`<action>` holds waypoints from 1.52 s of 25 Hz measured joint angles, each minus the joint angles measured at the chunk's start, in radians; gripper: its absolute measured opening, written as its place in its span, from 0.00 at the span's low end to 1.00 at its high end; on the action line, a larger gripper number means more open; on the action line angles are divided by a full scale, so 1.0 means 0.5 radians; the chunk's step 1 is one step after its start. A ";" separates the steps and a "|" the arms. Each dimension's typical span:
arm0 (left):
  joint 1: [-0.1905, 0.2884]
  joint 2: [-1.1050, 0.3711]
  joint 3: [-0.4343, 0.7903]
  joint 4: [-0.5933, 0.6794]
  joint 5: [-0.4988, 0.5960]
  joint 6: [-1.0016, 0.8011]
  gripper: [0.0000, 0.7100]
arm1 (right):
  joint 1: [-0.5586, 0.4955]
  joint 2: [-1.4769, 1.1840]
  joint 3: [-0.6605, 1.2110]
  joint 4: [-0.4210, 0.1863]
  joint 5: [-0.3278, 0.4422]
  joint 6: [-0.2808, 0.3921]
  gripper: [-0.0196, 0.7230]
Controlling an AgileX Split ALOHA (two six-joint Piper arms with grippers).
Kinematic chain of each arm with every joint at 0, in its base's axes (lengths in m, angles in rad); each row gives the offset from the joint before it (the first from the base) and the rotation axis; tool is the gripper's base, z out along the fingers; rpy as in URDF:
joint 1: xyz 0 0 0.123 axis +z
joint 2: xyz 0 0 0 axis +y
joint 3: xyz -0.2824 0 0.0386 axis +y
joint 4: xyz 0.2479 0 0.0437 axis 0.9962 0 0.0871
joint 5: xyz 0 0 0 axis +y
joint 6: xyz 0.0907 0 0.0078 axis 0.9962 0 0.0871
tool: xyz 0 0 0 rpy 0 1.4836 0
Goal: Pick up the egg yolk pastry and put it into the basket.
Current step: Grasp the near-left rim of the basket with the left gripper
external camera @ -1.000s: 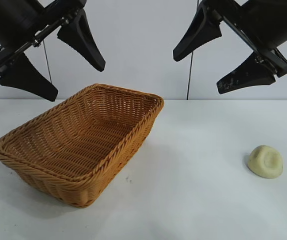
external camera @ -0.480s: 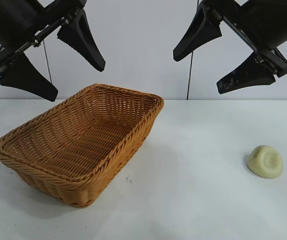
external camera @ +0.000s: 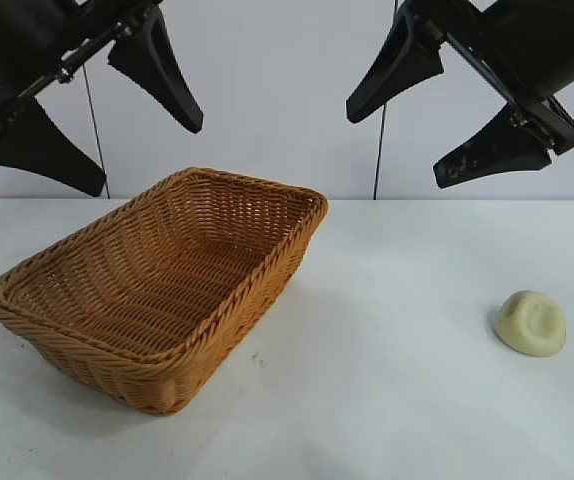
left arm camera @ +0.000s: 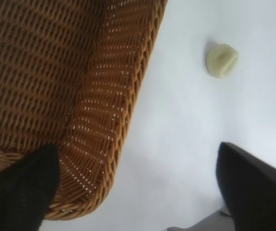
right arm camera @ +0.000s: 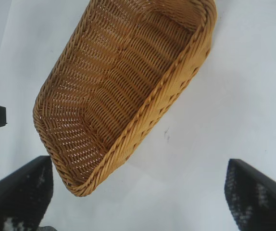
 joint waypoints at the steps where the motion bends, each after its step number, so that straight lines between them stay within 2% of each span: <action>1: -0.018 -0.039 0.035 0.015 -0.006 -0.055 0.90 | 0.000 0.000 0.000 -0.002 0.000 0.000 0.96; 4: -0.136 -0.102 0.133 0.109 -0.032 -0.301 0.90 | 0.000 0.000 0.000 -0.004 0.000 0.000 0.96; 6: -0.248 -0.105 0.189 0.247 -0.111 -0.546 0.90 | 0.000 0.000 0.000 -0.004 0.000 0.000 0.96; 8: -0.320 -0.105 0.234 0.461 -0.194 -0.906 0.90 | 0.000 0.000 0.000 -0.004 0.000 0.000 0.96; 13: -0.349 -0.098 0.274 1.019 -0.249 -1.777 0.90 | 0.000 0.000 0.000 -0.004 0.000 0.000 0.96; 16: -0.349 -0.055 0.274 1.128 -0.231 -2.085 0.90 | 0.000 0.000 0.000 -0.004 0.000 0.000 0.96; 23: -0.349 0.157 0.274 1.144 -0.249 -2.354 0.90 | 0.000 0.000 0.000 -0.004 0.000 0.001 0.96; 38: -0.349 0.767 0.274 1.144 -0.723 -2.544 0.90 | 0.000 0.000 0.000 -0.006 0.008 0.005 0.96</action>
